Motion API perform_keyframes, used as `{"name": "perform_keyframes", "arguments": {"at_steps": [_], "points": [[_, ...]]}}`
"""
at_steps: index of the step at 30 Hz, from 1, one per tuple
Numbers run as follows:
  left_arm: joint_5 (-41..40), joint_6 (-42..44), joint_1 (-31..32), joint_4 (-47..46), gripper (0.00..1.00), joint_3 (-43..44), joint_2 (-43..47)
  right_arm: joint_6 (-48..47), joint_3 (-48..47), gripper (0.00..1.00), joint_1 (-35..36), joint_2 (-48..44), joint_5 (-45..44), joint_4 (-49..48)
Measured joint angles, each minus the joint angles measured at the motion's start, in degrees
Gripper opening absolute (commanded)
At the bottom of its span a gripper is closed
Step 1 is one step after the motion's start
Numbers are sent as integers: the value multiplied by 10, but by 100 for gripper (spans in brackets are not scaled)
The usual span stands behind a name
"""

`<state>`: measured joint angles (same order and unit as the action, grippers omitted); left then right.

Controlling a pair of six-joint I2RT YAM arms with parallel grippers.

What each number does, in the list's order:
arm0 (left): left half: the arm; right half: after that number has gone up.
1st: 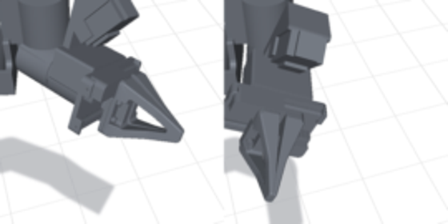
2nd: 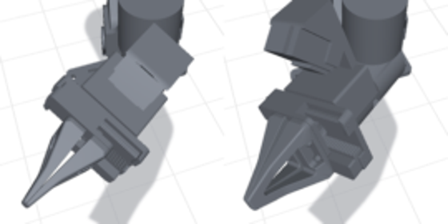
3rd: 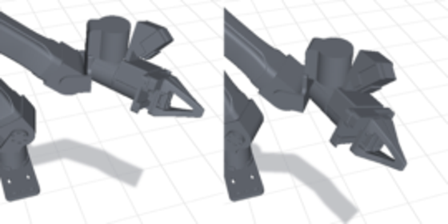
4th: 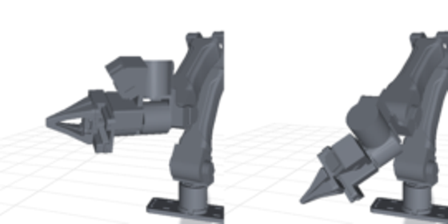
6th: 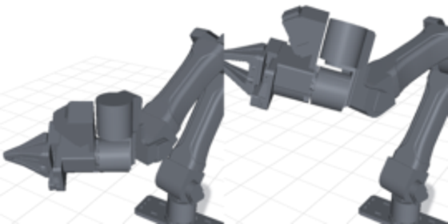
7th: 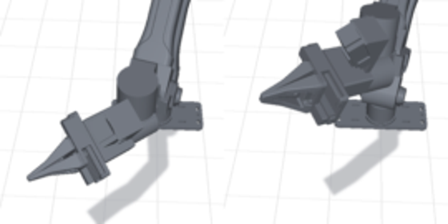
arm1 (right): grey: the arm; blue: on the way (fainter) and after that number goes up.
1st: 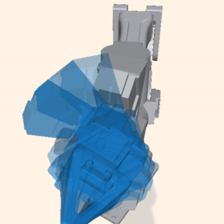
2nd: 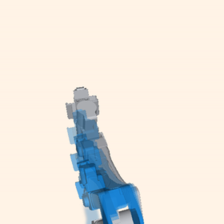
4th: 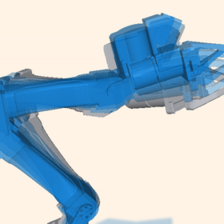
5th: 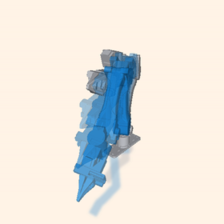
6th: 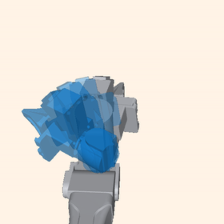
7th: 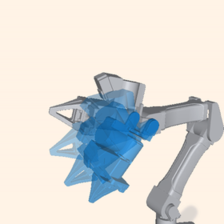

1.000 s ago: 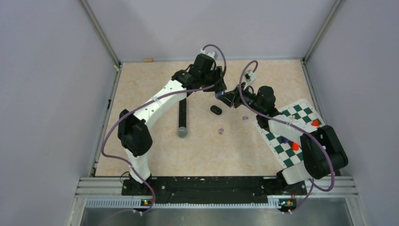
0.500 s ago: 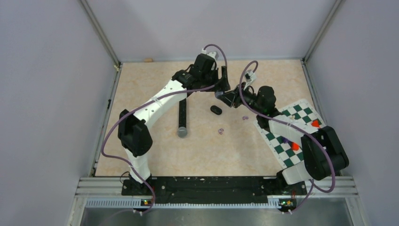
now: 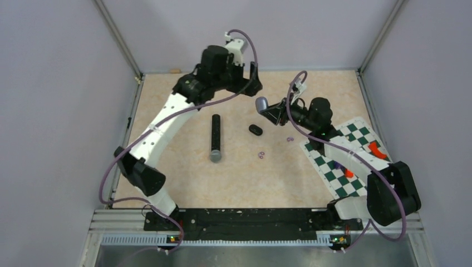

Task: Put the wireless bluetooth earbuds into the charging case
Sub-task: Pass from the right arm to the left

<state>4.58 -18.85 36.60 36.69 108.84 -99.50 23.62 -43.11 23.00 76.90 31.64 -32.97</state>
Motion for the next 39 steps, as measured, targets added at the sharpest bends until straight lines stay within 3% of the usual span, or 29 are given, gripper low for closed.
{"name": "perform_keyframes", "arguments": {"at_steps": [7, 11, 16, 22, 30, 39], "points": [[196, 256, -110, 42, 99, 0, 127, -101, -71, 23, -14, -49, 74, 112], [319, 398, -110, 117, 99, -45, 156, -153, -74, 23, -14, -110, 144, 147], [424, 522, -83, 226, 99, -90, 119, -197, -60, 23, -14, -169, 236, 157], [494, 582, -51, 291, 97, -90, 65, -216, -33, 21, -14, -171, 299, 164], [546, 608, -12, 323, 75, -83, 41, -202, 7, 18, -14, -151, 327, 114], [569, 593, -12, 318, 64, -82, 22, -154, 31, 16, -16, -126, 339, 40]]}}
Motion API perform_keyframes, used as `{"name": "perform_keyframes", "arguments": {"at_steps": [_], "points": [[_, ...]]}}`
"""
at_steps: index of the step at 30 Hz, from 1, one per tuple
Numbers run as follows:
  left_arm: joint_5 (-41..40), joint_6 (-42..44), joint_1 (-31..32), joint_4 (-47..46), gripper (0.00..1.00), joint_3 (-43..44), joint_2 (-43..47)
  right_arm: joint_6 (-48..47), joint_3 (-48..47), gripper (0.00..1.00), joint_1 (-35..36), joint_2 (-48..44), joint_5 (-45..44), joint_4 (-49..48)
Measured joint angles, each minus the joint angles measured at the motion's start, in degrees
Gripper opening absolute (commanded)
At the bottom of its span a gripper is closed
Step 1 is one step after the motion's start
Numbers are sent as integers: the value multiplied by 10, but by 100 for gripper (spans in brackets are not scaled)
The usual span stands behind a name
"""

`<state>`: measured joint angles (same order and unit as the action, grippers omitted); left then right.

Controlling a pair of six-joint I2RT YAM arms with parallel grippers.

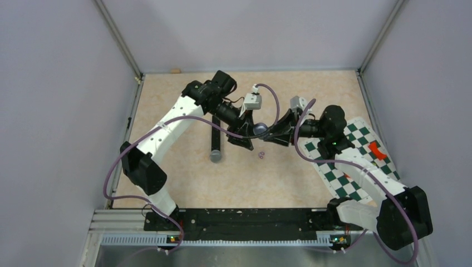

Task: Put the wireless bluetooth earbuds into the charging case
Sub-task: Pass from the right arm to the left

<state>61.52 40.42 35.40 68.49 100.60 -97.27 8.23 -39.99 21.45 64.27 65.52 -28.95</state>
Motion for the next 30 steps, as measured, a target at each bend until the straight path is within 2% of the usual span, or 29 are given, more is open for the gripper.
{"name": "perform_keyframes", "arguments": {"at_steps": [13, 23, 30], "points": [[6, -62, 1, -86, 64, -23, 0, 39, 10, 13, -2, 3, 3, -53], [6, -87, 0, -111, 57, -25, 0, 23, 10, 12, -2, 14, 0, -36], [3, -90, -1, -122, 46, -31, 0, 18, 10, 12, -2, 15, 1, -27]]}}
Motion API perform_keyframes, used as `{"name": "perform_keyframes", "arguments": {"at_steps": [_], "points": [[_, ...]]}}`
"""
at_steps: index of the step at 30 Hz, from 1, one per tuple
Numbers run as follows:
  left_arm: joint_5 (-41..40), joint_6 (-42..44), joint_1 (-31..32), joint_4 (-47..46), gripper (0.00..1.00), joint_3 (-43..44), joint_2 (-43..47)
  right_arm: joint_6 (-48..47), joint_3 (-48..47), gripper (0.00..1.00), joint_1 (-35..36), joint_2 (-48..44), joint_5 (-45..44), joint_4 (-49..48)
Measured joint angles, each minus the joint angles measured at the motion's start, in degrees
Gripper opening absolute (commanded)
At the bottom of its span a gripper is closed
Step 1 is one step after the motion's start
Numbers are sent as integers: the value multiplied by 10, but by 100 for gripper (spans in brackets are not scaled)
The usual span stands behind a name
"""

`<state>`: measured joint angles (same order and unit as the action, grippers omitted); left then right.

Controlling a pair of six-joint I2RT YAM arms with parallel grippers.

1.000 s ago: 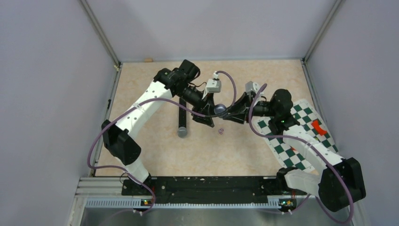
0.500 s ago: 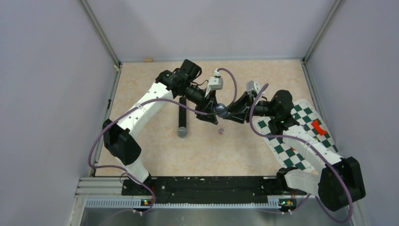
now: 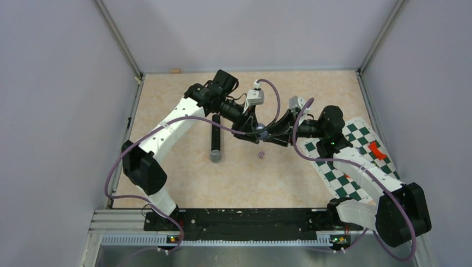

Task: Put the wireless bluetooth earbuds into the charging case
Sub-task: Pass from the right arm to the left

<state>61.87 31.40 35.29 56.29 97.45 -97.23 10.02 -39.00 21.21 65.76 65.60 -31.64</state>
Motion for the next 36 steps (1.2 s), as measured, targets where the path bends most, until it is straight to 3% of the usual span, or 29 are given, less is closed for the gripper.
{"name": "perform_keyframes", "arguments": {"at_steps": [9, 11, 15, 17, 32, 36], "points": [[-10, -8, -1, -17, 24, -5, 0, -2, 0, 15, 0, 0, -1, 4], [-12, -12, -1, -19, 19, -5, 0, -5, 0, 23, 0, 0, -2, 5], [-13, -13, -1, -21, 9, -8, 0, -9, 0, 54, 0, 0, -2, 11], [-13, -12, -1, -21, 4, -13, 0, -10, 0, 61, -2, 0, -2, 13], [-13, 0, 7, -14, 0, -20, 3, 48, 0, 78, -43, -15, -12, -45], [-13, 0, 9, -14, 0, -20, 3, 40, 0, 90, -31, -15, -23, -46]]}}
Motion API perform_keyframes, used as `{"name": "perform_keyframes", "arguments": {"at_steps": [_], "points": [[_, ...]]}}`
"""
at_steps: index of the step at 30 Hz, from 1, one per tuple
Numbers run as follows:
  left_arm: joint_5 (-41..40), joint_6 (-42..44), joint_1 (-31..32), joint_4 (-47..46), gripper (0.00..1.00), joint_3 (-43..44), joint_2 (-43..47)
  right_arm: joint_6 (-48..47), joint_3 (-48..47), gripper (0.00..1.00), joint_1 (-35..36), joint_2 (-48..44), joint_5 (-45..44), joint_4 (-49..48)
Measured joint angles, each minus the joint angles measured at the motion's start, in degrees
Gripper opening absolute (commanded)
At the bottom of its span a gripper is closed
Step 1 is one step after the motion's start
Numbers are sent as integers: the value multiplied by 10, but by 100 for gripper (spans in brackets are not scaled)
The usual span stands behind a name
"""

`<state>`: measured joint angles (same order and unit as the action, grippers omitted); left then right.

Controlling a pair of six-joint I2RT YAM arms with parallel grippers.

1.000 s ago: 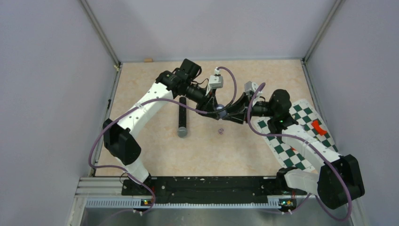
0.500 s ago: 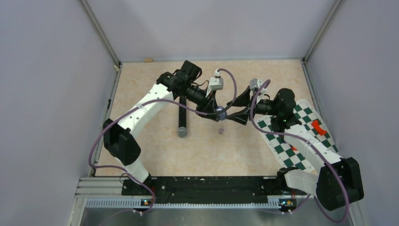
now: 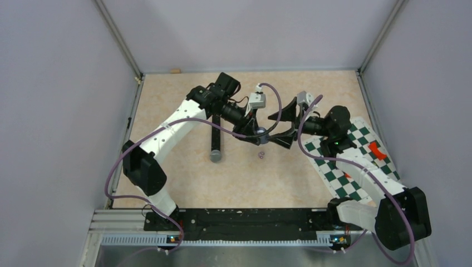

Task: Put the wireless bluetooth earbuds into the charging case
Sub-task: Pass from the right arm to the left, then open the charging case to the charging case.

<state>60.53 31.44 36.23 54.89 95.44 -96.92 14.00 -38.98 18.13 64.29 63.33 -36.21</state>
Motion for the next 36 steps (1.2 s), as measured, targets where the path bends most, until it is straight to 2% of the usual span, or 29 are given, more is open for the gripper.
{"name": "perform_keyframes", "arguments": {"at_steps": [2, 9, 15, 23, 30, 36], "points": [[0, 0, 1, 0, 0, 0, 0, -10, 0, 94, 9, 1, -10, 9], [-13, 0, 2, 0, 0, 0, 0, -38, 0, 98, 16, 6, -50, 38], [-30, 2, -1, -4, 0, 0, 0, -65, -1, 99, 14, -6, -87, 73], [-17, 2, 2, -2, 0, 0, 0, -85, -1, 99, -27, -61, -127, 88], [-12, 2, 3, 0, 0, 0, 0, -89, -1, 99, -29, -83, -108, 91], [-11, 2, 4, 3, 0, 2, -1, -62, -1, 99, -19, -69, -70, 49]]}}
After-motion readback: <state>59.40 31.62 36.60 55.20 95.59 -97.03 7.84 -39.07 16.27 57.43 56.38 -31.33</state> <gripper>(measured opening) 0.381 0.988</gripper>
